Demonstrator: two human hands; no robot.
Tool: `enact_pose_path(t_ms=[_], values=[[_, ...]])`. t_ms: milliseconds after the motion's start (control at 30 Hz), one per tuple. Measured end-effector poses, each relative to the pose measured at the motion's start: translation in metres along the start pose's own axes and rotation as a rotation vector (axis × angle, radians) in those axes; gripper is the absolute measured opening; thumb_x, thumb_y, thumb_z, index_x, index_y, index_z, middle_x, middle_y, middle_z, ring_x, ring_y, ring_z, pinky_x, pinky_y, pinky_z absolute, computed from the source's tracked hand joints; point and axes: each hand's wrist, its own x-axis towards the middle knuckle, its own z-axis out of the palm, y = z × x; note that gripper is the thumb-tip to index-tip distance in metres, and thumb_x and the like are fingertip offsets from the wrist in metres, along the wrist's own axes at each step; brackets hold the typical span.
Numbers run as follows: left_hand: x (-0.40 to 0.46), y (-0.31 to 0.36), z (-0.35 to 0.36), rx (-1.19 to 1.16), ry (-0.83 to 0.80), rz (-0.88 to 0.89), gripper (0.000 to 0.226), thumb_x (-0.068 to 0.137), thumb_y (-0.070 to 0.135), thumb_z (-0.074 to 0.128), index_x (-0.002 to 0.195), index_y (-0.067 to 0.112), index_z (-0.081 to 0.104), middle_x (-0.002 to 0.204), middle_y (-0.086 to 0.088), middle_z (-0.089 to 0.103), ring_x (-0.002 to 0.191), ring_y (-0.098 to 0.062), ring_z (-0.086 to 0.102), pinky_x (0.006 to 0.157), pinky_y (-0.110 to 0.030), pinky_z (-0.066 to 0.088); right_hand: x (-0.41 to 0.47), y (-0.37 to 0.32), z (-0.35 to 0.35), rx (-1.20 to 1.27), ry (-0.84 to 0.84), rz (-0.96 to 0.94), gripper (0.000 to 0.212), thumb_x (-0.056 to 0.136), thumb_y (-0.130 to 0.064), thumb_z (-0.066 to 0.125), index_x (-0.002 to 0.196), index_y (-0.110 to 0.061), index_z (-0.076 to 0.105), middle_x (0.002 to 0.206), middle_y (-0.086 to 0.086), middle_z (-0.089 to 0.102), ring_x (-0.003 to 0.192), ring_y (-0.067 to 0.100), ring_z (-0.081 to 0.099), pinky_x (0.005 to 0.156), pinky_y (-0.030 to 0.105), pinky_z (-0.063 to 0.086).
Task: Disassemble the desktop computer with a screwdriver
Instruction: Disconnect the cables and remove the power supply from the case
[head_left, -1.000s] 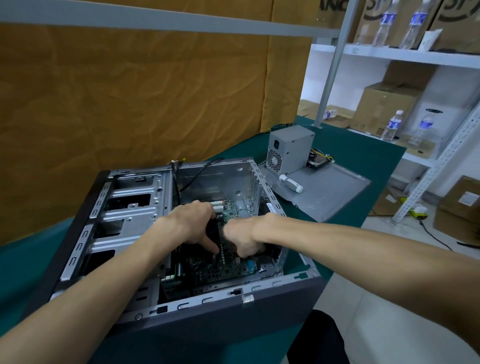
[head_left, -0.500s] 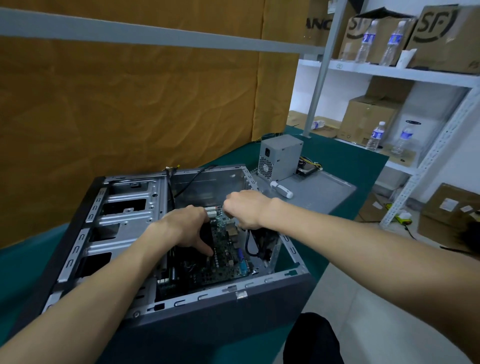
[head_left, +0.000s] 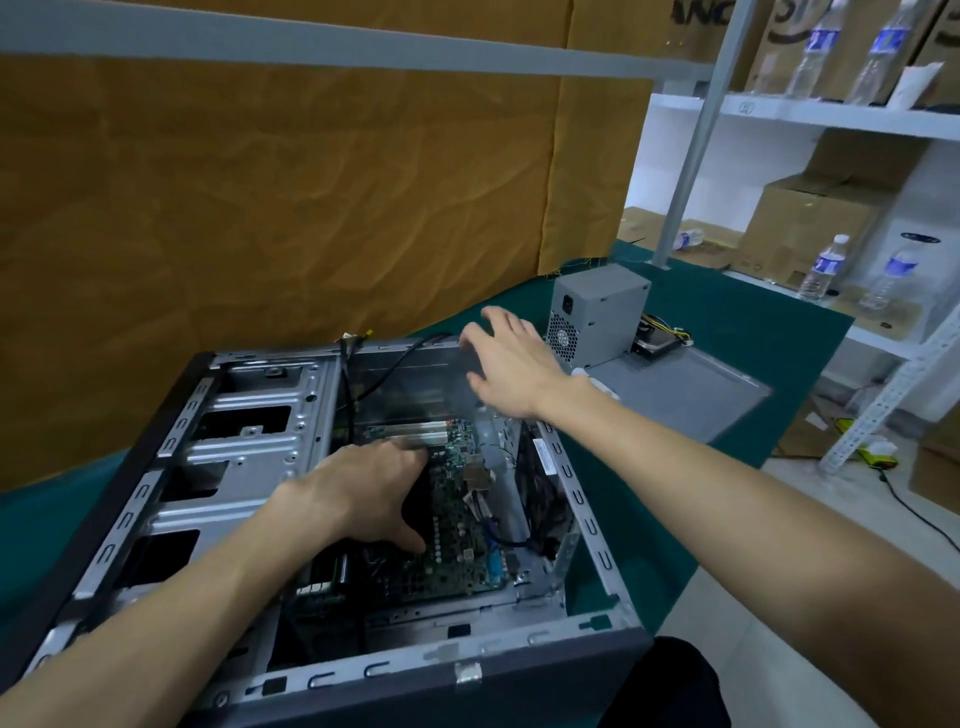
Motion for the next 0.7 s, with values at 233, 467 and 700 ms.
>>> enact_pose_path(t_ms=[233, 467, 700], values=[[-0.016, 0.000, -0.016, 0.018, 0.281, -0.062, 0.053, 0.094, 0.064, 0.052, 0.133, 0.029, 0.059, 0.139, 0.004, 0.056, 0.133, -0.019, 0.048, 0.113, -0.035, 0.032, 0.001, 0.003, 0.006, 0.041, -0.011, 0.002, 0.055, 0.093, -0.039, 0.065, 0.130, -0.008, 0.040, 0.130, 0.011, 0.052, 0.121, 0.030, 0.051, 0.105, 0.044, 0.039], [-0.038, -0.003, -0.021, -0.204, 0.256, -0.463, 0.076, 0.087, 0.000, 0.059, 0.154, 0.004, 0.022, 0.158, -0.015, 0.029, 0.144, -0.032, 0.035, 0.111, -0.034, 0.037, 0.011, -0.006, 0.003, -0.129, -0.016, 0.034, 0.047, 0.098, -0.029, 0.057, 0.136, -0.008, 0.040, 0.135, 0.016, 0.048, 0.124, 0.033, 0.046, 0.101, 0.041, 0.038], [-0.032, -0.013, -0.020, -0.255, 0.271, -0.303, 0.084, 0.083, -0.013, 0.048, 0.159, 0.008, 0.019, 0.167, -0.010, 0.019, 0.149, -0.025, 0.031, 0.108, -0.033, 0.042, -0.016, 0.005, -0.001, -0.271, -0.075, 0.141, 0.046, 0.089, -0.023, 0.059, 0.129, -0.008, 0.043, 0.129, 0.016, 0.049, 0.117, 0.032, 0.048, 0.097, 0.039, 0.037]])
